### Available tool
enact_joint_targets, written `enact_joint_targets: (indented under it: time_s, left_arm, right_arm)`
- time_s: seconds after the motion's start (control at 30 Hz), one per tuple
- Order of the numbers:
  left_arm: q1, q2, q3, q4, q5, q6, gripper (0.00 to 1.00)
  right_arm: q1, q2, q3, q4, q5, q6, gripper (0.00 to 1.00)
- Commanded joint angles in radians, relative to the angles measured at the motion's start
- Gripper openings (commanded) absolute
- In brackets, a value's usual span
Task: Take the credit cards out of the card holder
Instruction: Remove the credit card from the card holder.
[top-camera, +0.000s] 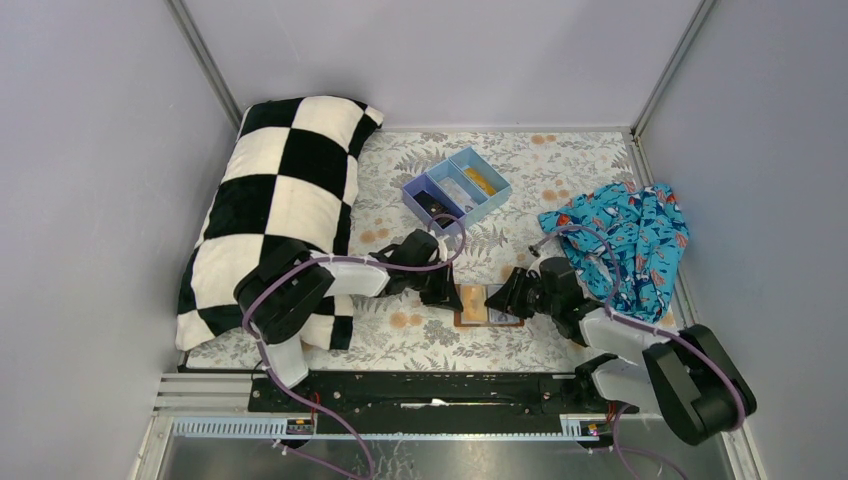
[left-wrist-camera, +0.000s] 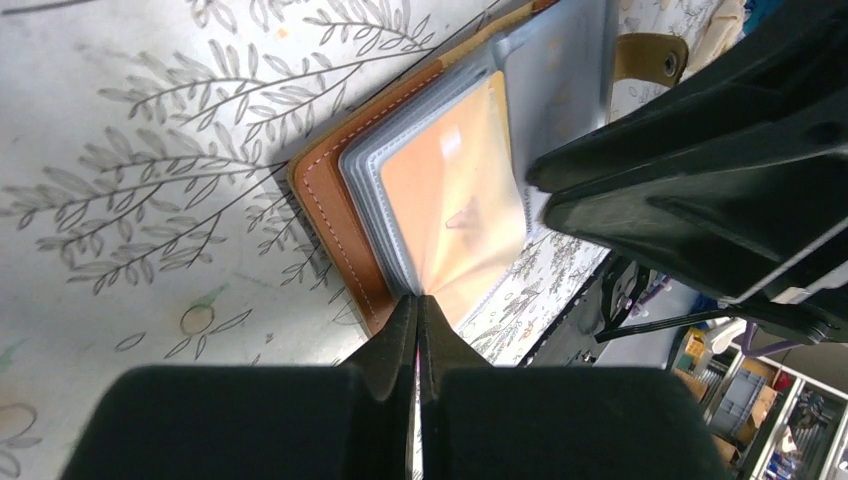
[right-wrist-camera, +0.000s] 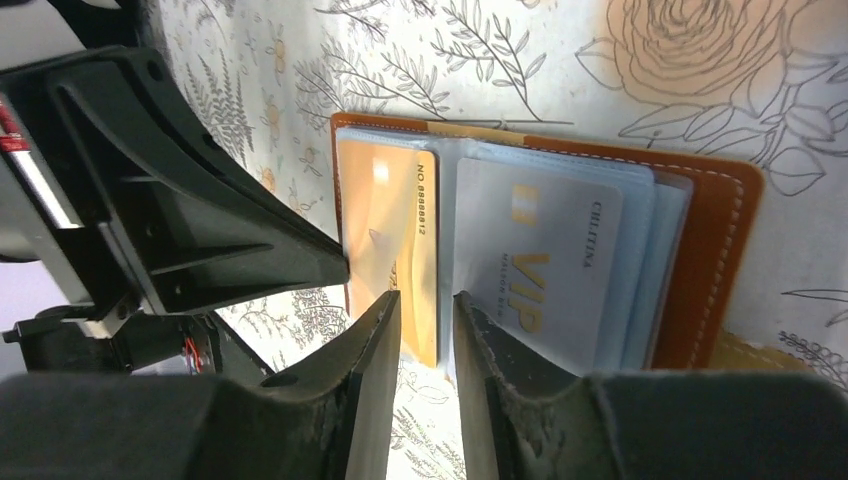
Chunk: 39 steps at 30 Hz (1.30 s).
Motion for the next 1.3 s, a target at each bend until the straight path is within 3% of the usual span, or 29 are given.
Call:
enact_joint_targets:
  time_s: [0.0,0.3,0.47,0.57,0.83,1.27]
  left_arm:
    - [0.001,0.035,0.053,-0.007,0.049,0.032,0.0]
    - [0.001,0.056,0.082,-0.015,0.053,0.035,0.0]
    - [0.0,0.081,0.098,-0.005,0.054,0.029,0.0]
    - [0.0,0.081,0.107,-0.009,0.044,0.03,0.0]
    - [0.0,0.009,0.106,-0.097,-0.05,0.064,0.0]
    - [0.0,-0.022,0.084,-0.099,-0.07,0.069,0.0]
  right_arm:
    - [-0.007,0.094,0.0,0.146,-0.087,0.063,0.32]
    - [-0.006,0.169,-0.011,0.205,-0.102,0.072,0.26]
    - [-0.007,0.162,-0.011,0.209,-0.117,0.073,0.13]
    - [-0.007,0.149,-0.011,0.2,-0.12,0.069,0.0]
    - [-0.008,0.013,-0.025,0.081,-0.026,0.054,0.0]
    - [-0.031,-0.101,-0.046,-0.04,0.024,0.026,0.0]
